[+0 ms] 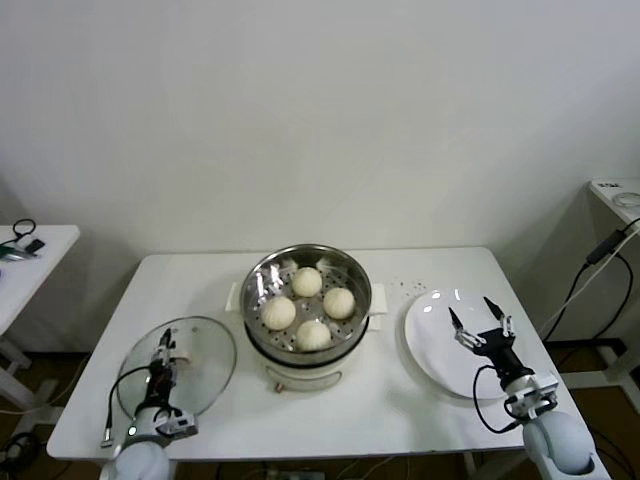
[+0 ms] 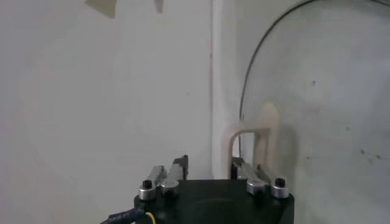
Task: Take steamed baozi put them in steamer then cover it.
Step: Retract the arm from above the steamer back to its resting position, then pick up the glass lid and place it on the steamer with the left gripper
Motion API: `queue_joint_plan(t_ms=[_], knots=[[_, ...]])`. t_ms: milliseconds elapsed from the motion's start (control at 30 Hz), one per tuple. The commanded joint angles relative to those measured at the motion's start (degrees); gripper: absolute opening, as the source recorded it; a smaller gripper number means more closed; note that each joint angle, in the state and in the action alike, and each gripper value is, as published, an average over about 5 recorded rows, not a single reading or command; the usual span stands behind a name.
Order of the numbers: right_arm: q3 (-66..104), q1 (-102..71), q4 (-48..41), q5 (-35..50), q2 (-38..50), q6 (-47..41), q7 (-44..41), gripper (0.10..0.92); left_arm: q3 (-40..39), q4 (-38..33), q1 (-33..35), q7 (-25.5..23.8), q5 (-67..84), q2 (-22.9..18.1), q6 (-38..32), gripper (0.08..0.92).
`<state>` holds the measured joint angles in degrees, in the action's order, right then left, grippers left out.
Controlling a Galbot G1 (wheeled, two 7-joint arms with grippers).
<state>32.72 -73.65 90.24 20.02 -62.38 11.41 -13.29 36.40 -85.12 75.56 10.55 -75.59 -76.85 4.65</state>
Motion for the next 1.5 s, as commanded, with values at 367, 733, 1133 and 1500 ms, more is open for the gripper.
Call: queue_joint_plan(t_ms=[367,733,1133,1500], knots=[[0.18,0.07,-0.86,-0.82,0.11,0.28,-0.73,0.823,0.11,-7.45,3.35,0.17,1.10,1.60,1.64,0.166],[-0.30,0.81,-1.85,-1.29,1.20,0.43,-1.17,0.823,1.07,-24.60,12.30,-4.52,-1.53,4.47,15.89,0.150],[-1.05,2.04,-2.85,-2.35,2.16,0.68,-1.19,0.823,2.03,-35.51,14.99,-5.81,3.07,11.47,23.70,0.150],[-2.46,3.91,-4.33,-3.73,2.77,0.36,-0.28,0.823,-12.88,-41.73,7.16,-11.49,3.23,19.93,31.96,0.150]])
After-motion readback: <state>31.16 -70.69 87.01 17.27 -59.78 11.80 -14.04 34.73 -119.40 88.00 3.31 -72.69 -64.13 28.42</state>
